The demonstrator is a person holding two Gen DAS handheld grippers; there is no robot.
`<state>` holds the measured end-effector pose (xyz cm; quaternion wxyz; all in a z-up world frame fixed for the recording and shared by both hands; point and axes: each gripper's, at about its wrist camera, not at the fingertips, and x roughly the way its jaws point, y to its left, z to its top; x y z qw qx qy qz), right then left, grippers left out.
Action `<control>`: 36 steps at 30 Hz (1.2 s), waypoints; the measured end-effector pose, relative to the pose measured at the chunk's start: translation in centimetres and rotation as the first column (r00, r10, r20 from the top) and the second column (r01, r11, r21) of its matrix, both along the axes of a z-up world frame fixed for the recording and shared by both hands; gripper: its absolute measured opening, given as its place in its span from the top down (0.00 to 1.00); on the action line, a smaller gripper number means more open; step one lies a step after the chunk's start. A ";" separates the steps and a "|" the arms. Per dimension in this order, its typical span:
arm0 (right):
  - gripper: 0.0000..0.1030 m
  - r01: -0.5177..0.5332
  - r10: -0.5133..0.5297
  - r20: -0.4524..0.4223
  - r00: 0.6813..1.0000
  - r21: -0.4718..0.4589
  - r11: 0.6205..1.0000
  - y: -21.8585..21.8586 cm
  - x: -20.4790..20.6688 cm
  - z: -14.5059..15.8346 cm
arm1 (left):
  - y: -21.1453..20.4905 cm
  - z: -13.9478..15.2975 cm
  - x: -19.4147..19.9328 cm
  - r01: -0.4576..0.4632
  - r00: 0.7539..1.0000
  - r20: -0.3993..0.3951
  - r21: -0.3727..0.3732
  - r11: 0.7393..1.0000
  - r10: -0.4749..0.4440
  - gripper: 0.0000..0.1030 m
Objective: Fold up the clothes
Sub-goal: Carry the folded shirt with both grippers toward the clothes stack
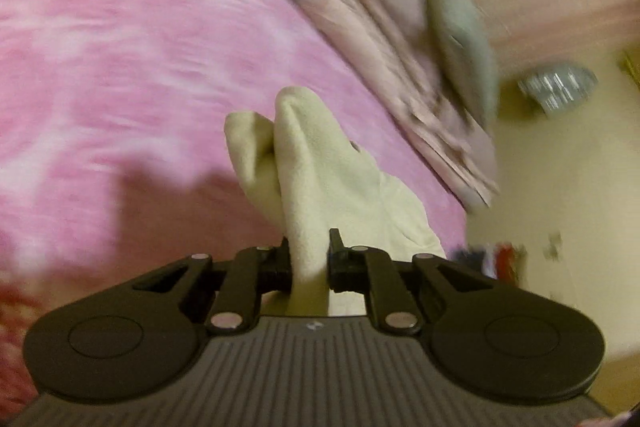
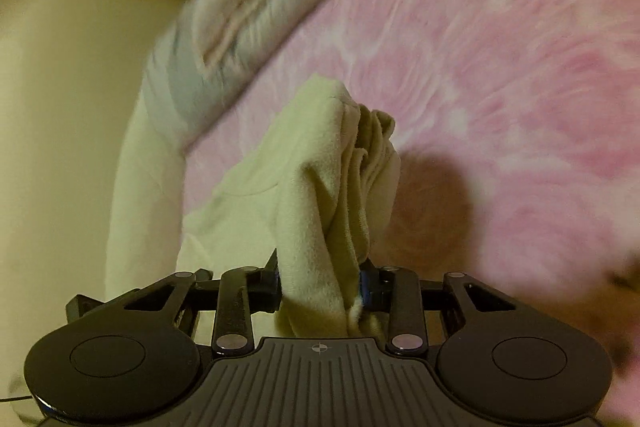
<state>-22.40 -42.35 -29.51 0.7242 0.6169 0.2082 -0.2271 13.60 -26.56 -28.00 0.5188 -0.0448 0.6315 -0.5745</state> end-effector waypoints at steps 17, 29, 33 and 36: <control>0.67 0.778 -0.796 -0.027 0.605 -0.195 0.597 10.0 -36.5 18.4 | -24.0 11.5 -39.3 0.680 0.705 -0.054 -0.235 0.695 -0.707 0.90; 0.67 0.811 -0.837 0.061 0.544 -0.297 0.505 -8.4 -61.1 23.4 | -40.9 17.4 -65.6 0.687 0.682 0.018 -0.360 0.631 -0.732 0.90; 0.67 0.813 -0.834 0.098 0.543 -0.310 0.493 -14.4 -66.4 24.1 | -46.7 19.6 -71.3 0.679 0.687 0.040 -0.390 0.621 -0.726 0.90; 0.67 0.818 -0.833 0.112 0.542 -0.299 0.492 -17.9 -69.1 23.8 | -49.2 19.4 -73.3 0.687 0.687 0.053 -0.375 0.623 -0.725 0.90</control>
